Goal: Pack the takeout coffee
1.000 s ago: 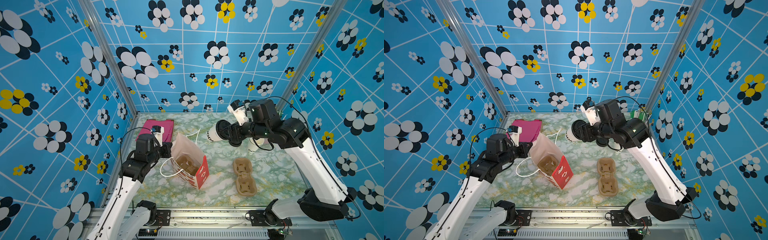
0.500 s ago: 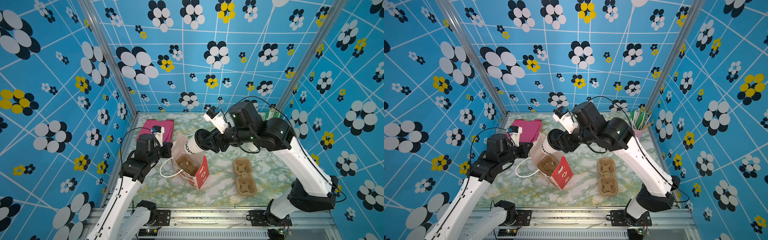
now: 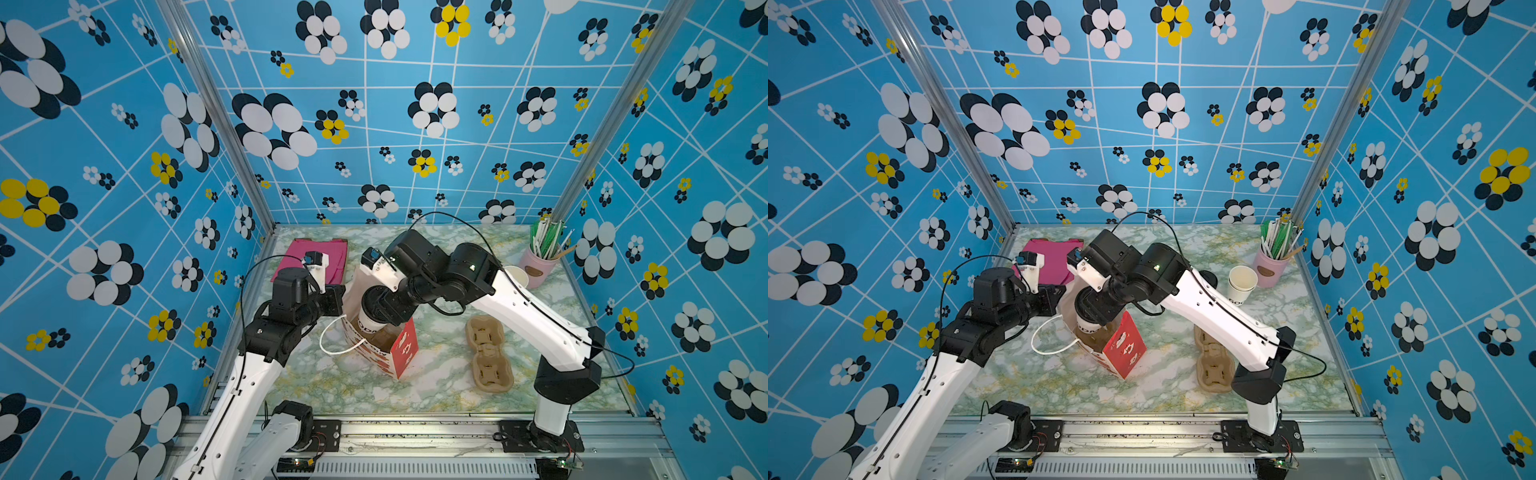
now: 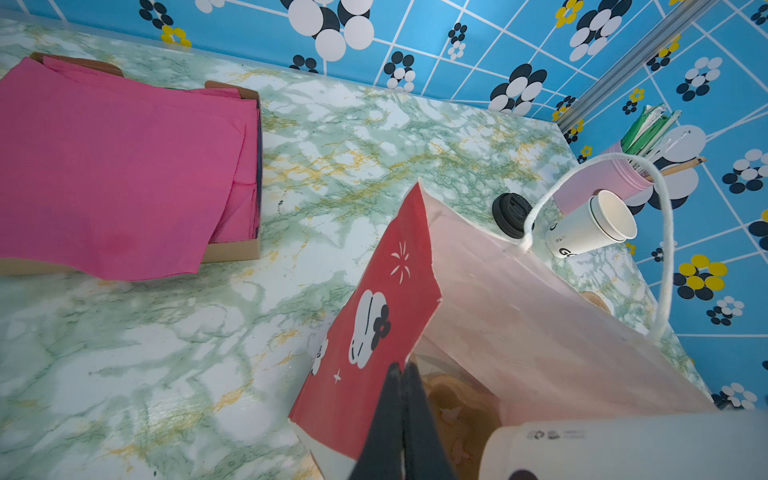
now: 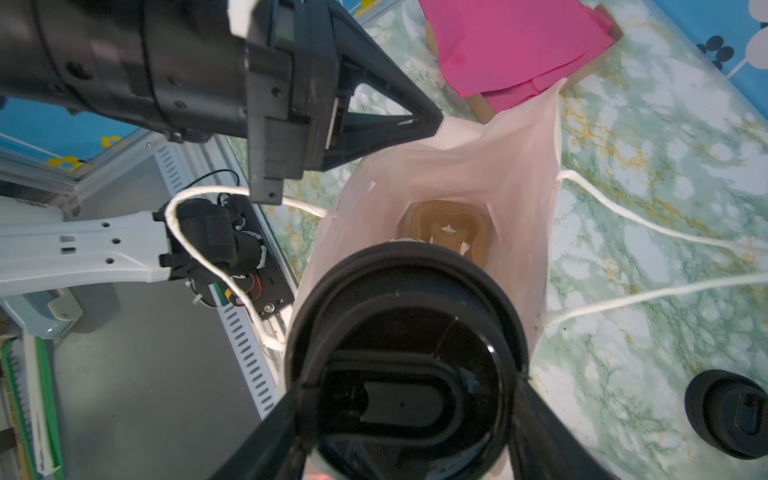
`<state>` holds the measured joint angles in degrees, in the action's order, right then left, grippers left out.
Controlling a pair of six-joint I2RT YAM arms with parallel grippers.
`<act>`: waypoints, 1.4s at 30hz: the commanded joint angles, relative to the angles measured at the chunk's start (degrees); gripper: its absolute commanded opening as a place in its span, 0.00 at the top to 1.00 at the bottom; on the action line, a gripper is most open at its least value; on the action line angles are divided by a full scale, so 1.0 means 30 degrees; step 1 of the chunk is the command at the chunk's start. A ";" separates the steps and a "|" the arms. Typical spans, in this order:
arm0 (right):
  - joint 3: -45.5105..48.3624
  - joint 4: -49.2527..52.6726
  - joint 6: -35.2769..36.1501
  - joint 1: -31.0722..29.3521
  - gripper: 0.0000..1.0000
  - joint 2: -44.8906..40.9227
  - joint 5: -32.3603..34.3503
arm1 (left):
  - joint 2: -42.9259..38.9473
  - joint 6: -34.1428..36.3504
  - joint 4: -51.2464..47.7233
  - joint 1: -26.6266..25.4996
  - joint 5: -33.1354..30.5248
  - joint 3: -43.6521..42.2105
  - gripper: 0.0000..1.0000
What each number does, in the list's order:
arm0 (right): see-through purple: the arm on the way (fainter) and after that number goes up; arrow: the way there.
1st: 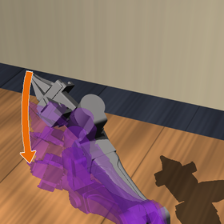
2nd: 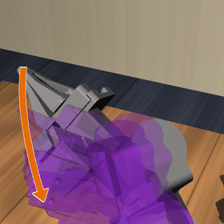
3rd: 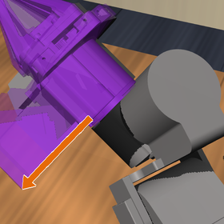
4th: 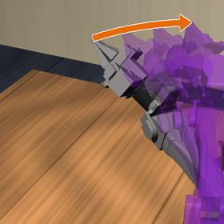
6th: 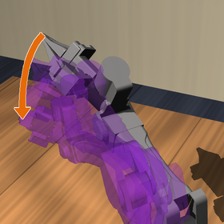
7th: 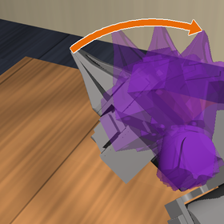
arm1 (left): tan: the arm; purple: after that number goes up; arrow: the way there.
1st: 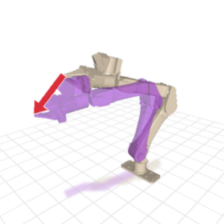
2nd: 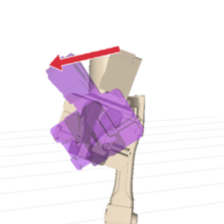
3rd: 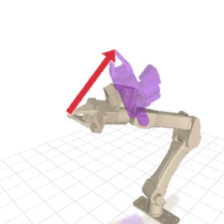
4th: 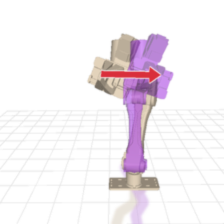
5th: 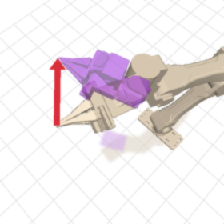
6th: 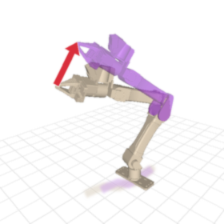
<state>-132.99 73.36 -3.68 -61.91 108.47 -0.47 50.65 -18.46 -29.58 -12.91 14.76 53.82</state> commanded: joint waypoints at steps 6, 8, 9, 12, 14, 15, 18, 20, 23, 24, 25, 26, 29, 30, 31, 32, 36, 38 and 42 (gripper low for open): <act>-0.0815 0.1188 0.0020 -0.0325 0.43 0.1379 0.1590 | 0.0184 0.0043 -0.1242 -0.0171 -0.0053 -0.0275 1.00; -0.0769 0.1239 -0.0039 -0.0366 0.43 0.1628 0.1730 | 0.0168 0.0079 -0.1242 -0.0176 -0.0083 -0.0254 1.00; -0.0783 0.1296 -0.0061 -0.0364 0.43 0.1749 0.1767 | 0.0167 0.0083 -0.1257 -0.0155 -0.0087 -0.0257 1.00; -0.0616 0.1328 -0.0116 -0.0421 0.43 0.1985 0.1761 | 0.0168 0.0105 -0.1243 -0.0180 -0.0087 -0.0228 1.00; -0.0339 0.1247 -0.0098 -0.0426 0.43 0.2070 0.1808 | 0.0196 0.0097 -0.1220 -0.0171 -0.0080 -0.0233 1.00; -0.0187 0.1214 -0.0081 -0.0443 0.43 0.2105 0.1826 | 0.0210 0.0069 -0.1195 -0.0167 -0.0057 -0.0221 1.00; 0.0289 0.1094 -0.0022 -0.0424 0.43 0.2151 0.1769 | 0.0225 0.0096 -0.1183 -0.0180 -0.0044 -0.0246 1.00; 0.0536 0.1034 0.0040 -0.0449 0.43 0.2188 0.1739 | 0.0226 0.0114 -0.1156 -0.0180 -0.0054 -0.0268 1.00; 0.0792 0.1143 0.0017 -0.0456 0.43 0.2301 0.1739 | 0.0196 0.0091 -0.1176 -0.0156 -0.0055 -0.0274 1.00; 0.0794 0.1248 -0.0018 -0.0451 0.43 0.2366 0.1724 | 0.0196 0.0115 -0.1183 -0.0173 -0.0062 -0.0276 1.00; 0.0849 0.1366 -0.0003 -0.0455 0.43 0.2439 0.1733 | 0.0196 0.0099 -0.1157 -0.0180 -0.0087 -0.0298 1.00; 0.0931 0.1487 -0.0046 -0.0448 0.43 0.2510 0.1742 | 0.0174 0.0089 -0.1155 -0.0162 -0.0087 -0.0350 1.00; 0.1502 0.1539 -0.0024 -0.0457 0.43 0.2546 0.2103 | 0.0174 0.0086 -0.1142 -0.0165 -0.0087 -0.0370 1.00; 0.1673 0.1530 -0.0005 -0.0457 0.43 0.2522 0.2220 | 0.0174 0.0111 -0.1126 -0.0180 -0.0087 -0.0363 1.00; 0.1879 0.1547 0.0033 -0.0457 0.43 0.2494 0.2325 | 0.0166 0.0093 -0.1150 -0.0180 -0.0080 -0.0387 1.00; 0.2046 0.1551 0.0097 -0.0457 0.43 0.2462 0.2375 | 0.0166 0.0097 -0.1136 -0.0166 -0.0087 -0.0392 1.00; 0.2701 0.1445 0.0450 -0.0414 0.43 0.2290 0.2555 | 0.0137 0.0083 -0.1154 -0.0176 -0.0080 -0.0377 1.00; 0.3025 0.1259 0.0557 -0.0402 0.42 0.2202 0.2498 | 0.0082 0.0074 -0.1155 -0.0184 -0.0102 -0.0422 1.00; 0.3582 0.1064 0.0733 -0.0296 0.42 0.2220 0.2153 | 0.0020 0.0059 -0.1242 -0.0172 -0.0130 -0.0422 1.00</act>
<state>-123.35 76.09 -2.44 -62.87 114.93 5.82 50.65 -18.44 -29.58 -12.91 14.74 53.82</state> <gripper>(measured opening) 0.675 0.045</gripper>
